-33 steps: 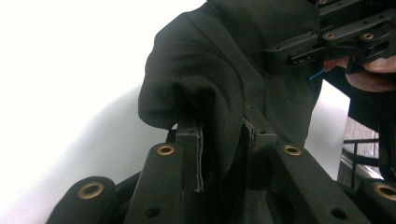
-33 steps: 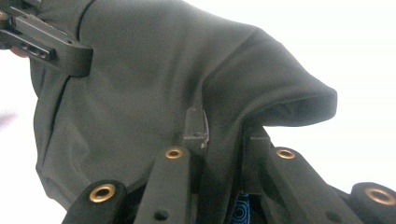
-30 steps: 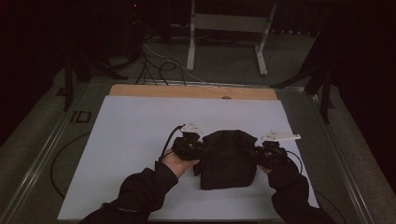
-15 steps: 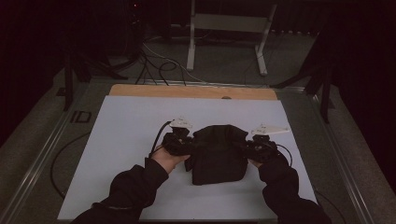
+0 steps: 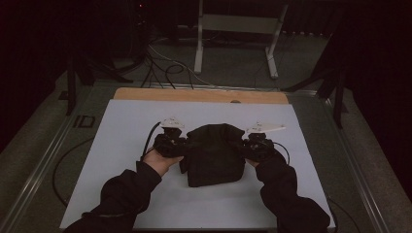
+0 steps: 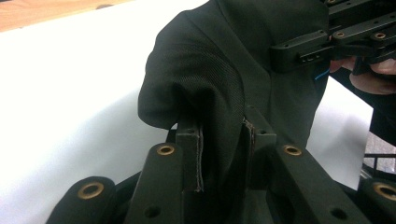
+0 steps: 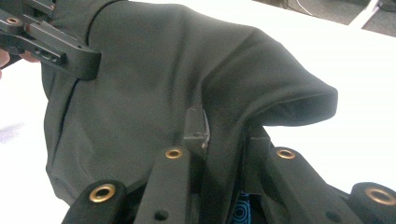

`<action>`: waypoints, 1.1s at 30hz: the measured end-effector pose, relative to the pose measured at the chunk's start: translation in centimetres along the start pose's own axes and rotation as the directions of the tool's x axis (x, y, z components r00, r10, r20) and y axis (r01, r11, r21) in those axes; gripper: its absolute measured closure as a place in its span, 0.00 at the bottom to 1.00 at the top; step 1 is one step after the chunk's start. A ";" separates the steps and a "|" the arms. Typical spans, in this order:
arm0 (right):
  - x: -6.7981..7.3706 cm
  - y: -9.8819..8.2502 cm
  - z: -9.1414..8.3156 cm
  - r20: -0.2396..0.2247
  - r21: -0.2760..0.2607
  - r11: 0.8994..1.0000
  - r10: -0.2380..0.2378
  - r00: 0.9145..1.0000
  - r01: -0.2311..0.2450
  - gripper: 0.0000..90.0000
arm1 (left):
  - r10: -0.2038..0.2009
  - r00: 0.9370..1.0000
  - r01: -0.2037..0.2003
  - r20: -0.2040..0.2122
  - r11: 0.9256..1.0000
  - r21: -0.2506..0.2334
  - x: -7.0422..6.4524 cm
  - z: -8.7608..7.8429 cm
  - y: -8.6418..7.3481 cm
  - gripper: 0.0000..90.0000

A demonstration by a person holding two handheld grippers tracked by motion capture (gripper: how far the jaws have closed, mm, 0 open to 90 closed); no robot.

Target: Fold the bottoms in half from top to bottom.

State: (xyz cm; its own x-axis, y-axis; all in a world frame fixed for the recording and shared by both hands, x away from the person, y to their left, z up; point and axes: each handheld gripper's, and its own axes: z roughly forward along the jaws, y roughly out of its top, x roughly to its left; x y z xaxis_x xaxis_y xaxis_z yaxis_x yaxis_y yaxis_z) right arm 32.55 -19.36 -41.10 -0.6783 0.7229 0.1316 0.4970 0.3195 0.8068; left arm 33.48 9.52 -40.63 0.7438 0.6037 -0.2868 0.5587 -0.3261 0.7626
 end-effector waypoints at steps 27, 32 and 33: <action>0.5 0.7 4.7 -0.011 0.032 0.999 0.018 1.000 -0.018 0.86 | -0.019 0.999 0.018 0.027 0.999 0.035 5.0 0.1 -1.0 0.81; -0.4 0.8 5.9 0.005 0.051 0.998 0.035 0.999 -0.035 0.86 | -0.027 0.999 0.026 0.028 0.999 0.037 6.2 1.1 -0.8 0.81; -0.6 0.8 6.1 0.009 0.054 0.998 0.036 0.999 -0.036 0.86 | -0.025 0.999 0.024 0.021 0.999 0.042 6.4 1.4 -0.6 0.81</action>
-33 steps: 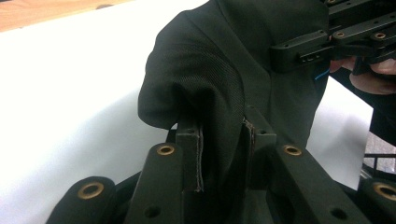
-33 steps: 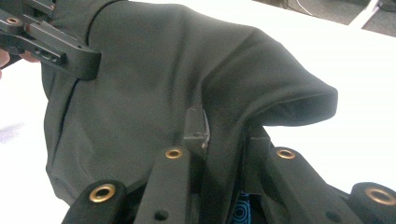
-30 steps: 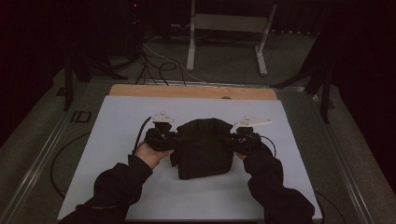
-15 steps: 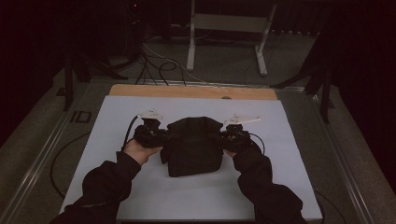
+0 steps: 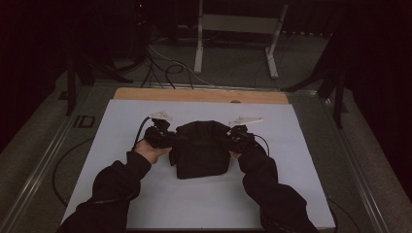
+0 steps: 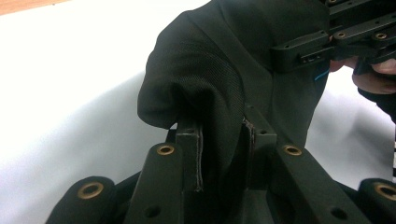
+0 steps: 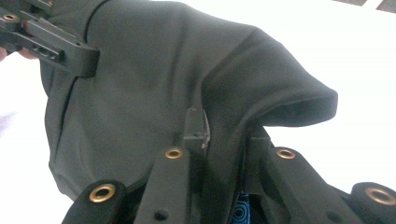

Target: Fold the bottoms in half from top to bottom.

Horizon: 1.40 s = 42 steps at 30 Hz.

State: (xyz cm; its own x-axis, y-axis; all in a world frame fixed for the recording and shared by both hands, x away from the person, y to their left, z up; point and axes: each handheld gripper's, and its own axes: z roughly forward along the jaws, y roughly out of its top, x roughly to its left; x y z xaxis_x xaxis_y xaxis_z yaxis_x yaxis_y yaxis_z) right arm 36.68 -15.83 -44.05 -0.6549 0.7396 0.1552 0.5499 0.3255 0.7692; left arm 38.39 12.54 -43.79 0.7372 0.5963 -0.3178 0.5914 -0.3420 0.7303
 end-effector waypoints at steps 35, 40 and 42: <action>-4.9 0.3 7.5 0.133 0.091 0.993 0.068 0.989 -0.080 0.85 | -0.075 0.993 0.084 -0.088 0.991 0.100 6.5 6.8 1.3 0.79; -5.1 0.3 8.2 0.141 0.105 0.991 0.062 0.988 -0.077 0.85 | -0.087 0.991 0.098 -0.099 0.989 0.110 7.1 7.4 1.1 0.79; -5.2 0.3 8.6 0.152 0.114 0.990 0.059 0.987 -0.077 0.85 | -0.092 0.990 0.104 -0.103 0.988 0.112 7.3 7.6 1.1 0.79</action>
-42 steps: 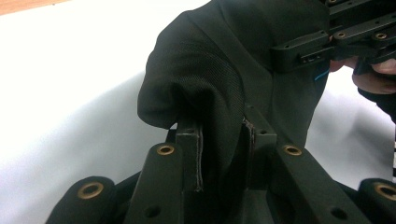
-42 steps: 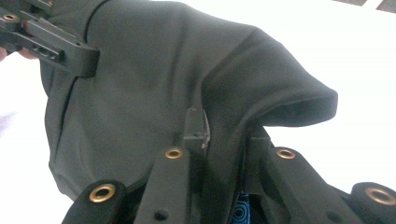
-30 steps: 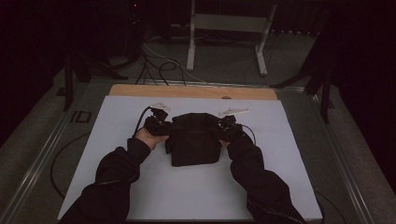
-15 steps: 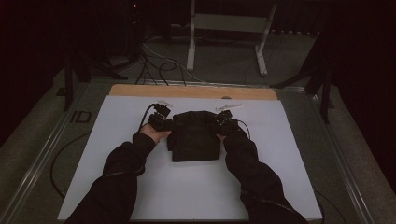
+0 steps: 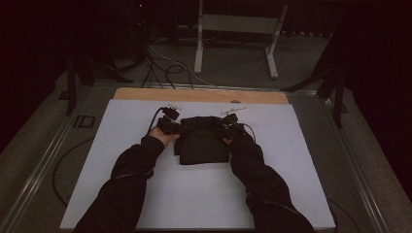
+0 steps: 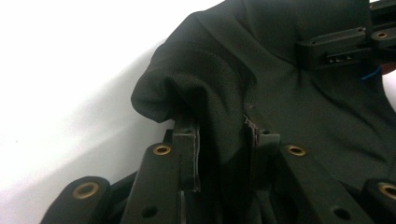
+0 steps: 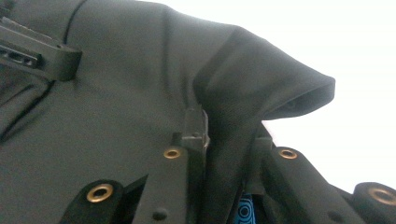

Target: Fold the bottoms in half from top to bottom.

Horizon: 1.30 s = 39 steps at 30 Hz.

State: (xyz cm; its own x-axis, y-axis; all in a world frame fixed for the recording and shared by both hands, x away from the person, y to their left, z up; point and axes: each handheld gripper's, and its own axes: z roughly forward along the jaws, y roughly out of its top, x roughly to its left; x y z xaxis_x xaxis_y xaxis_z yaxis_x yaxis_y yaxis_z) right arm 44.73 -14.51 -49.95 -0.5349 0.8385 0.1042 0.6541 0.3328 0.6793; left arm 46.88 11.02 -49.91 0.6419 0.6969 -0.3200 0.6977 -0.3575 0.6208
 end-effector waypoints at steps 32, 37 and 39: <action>-2.2 -0.7 -0.3 0.025 0.004 0.996 0.090 0.996 -0.090 0.29 | -0.055 0.991 0.056 -0.122 0.998 0.009 0.8 -0.6 -1.0 0.21; -2.0 -0.5 -1.1 -0.019 -0.027 0.997 0.068 0.998 -0.068 0.15 | -0.004 0.997 0.003 -0.077 1.000 -0.022 0.2 -1.4 -0.9 0.11; -1.8 -0.3 -1.3 -0.012 -0.028 0.999 0.040 0.999 -0.040 0.11 | 0.022 0.998 -0.024 -0.061 0.999 -0.029 -0.2 -1.6 -0.9 0.07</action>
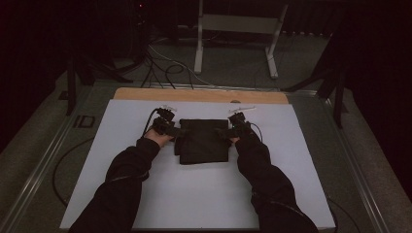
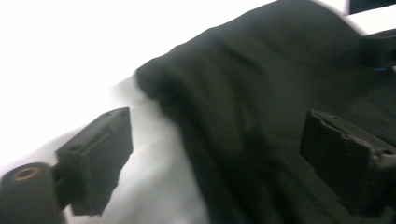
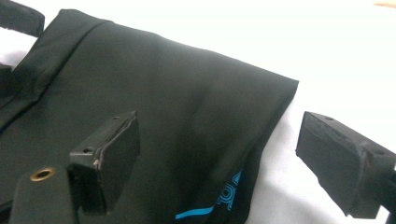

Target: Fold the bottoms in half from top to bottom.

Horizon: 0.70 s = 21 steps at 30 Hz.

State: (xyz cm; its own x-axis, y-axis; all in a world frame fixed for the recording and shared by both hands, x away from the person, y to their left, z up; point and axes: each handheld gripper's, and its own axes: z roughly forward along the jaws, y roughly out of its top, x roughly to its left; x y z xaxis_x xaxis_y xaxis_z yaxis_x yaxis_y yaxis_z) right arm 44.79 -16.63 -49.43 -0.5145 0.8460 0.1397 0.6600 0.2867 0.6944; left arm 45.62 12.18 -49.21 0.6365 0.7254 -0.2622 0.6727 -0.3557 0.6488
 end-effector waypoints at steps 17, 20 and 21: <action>1.7 1.3 -1.8 -0.079 -0.070 0.994 -0.089 0.993 0.084 0.10 | 0.105 0.990 -0.099 0.097 0.993 -0.057 -2.7 -1.6 0.8 0.00; 2.0 1.6 -2.1 -0.084 -0.068 0.993 -0.104 0.991 0.098 0.10 | 0.113 0.987 -0.106 0.113 0.992 -0.063 -3.0 -1.8 0.9 0.00; 2.0 1.6 -2.2 -0.086 -0.071 0.992 -0.107 0.990 0.101 0.10 | 0.119 0.986 -0.112 0.120 0.991 -0.068 -3.1 -1.9 0.9 0.00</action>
State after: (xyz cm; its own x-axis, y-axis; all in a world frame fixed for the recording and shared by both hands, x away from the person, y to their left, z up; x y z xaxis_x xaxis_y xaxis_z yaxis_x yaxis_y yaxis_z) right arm 43.61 -15.41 -46.49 -0.6275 0.7685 0.1251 0.5640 0.3379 0.7534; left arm 43.53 10.73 -46.51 0.7528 0.6019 -0.2664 0.5701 -0.3941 0.7209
